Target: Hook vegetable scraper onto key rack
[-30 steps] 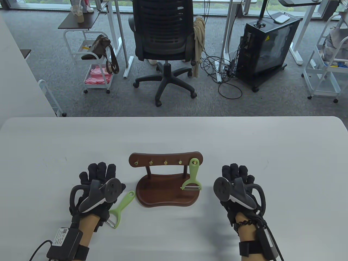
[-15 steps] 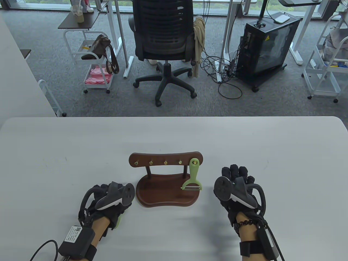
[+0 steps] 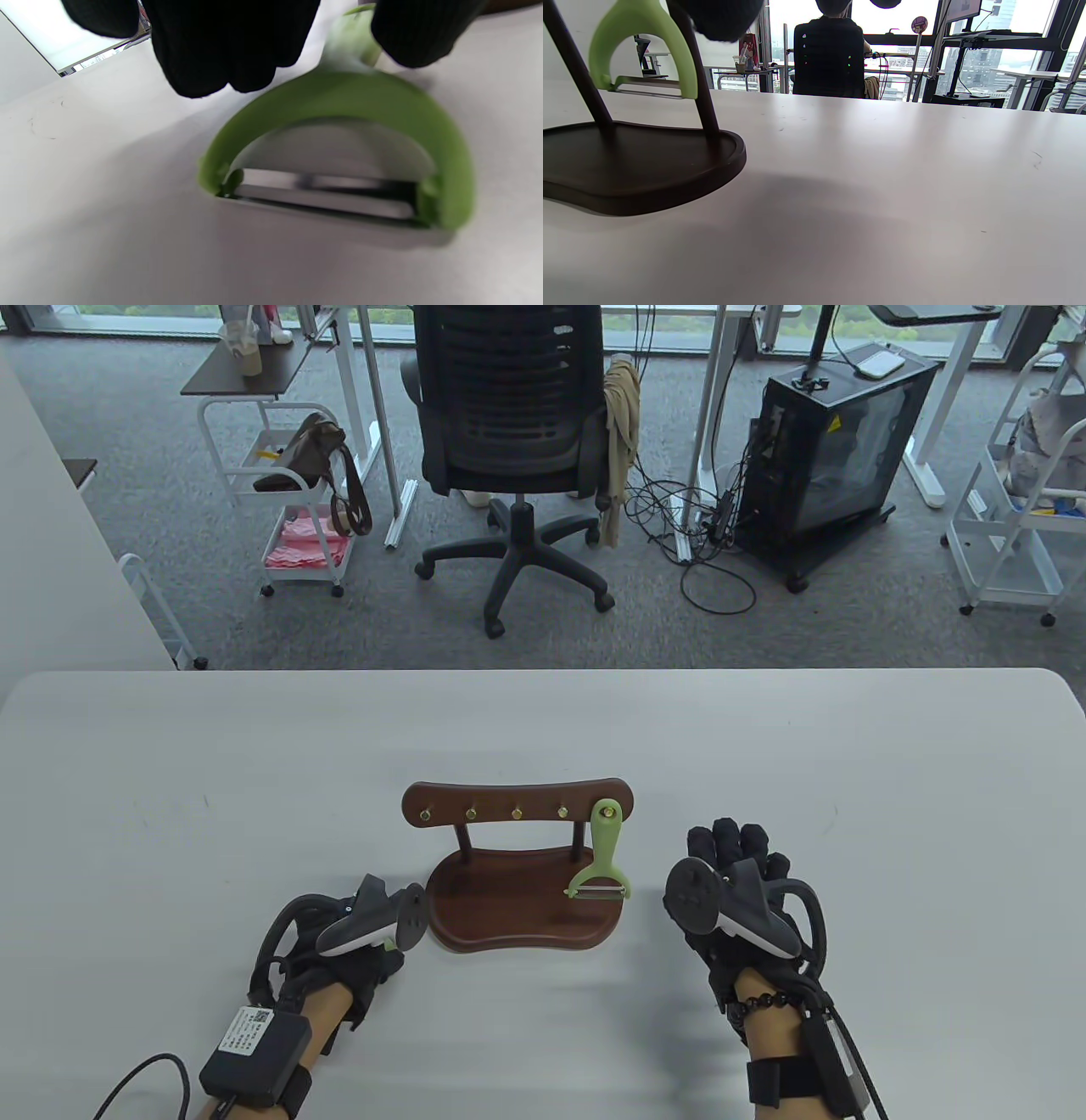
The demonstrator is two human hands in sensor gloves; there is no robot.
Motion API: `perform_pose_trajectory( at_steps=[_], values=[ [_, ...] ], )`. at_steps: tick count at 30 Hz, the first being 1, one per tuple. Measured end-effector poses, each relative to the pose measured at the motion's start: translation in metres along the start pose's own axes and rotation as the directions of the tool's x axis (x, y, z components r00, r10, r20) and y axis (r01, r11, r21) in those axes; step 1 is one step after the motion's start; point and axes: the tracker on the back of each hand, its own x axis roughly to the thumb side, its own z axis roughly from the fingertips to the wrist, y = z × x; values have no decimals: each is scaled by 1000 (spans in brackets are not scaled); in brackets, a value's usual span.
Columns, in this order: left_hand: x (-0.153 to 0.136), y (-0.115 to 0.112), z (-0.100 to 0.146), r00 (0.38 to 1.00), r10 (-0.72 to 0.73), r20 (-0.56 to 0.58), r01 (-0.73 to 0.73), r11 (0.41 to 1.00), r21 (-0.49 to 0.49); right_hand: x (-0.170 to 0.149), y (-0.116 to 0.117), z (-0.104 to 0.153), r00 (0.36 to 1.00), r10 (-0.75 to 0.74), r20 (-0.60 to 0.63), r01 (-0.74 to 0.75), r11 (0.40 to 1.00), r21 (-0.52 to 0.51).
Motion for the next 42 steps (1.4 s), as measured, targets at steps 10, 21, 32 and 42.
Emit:
perform_pose_trajectory(
  at_steps=[10, 21, 32, 42],
  values=[
    [5, -4, -4, 1000, -26, -6, 26, 1000, 16, 1, 1, 0, 1000, 4, 1, -4, 1000, -3],
    [5, -5, -4, 1000, -8, -1, 8, 997, 74, 1, 2, 1, 1000, 3, -1, -3, 1000, -6],
    [7, -6, -6, 1000, -25, 9, 24, 994, 108, 1, 2, 1, 1000, -2, -5, 2, 1000, -16],
    [-2, 11, 6, 999, 43, -18, -41, 990, 133, 0, 3, 1, 1000, -9, -6, 9, 1000, -21]
  ],
)
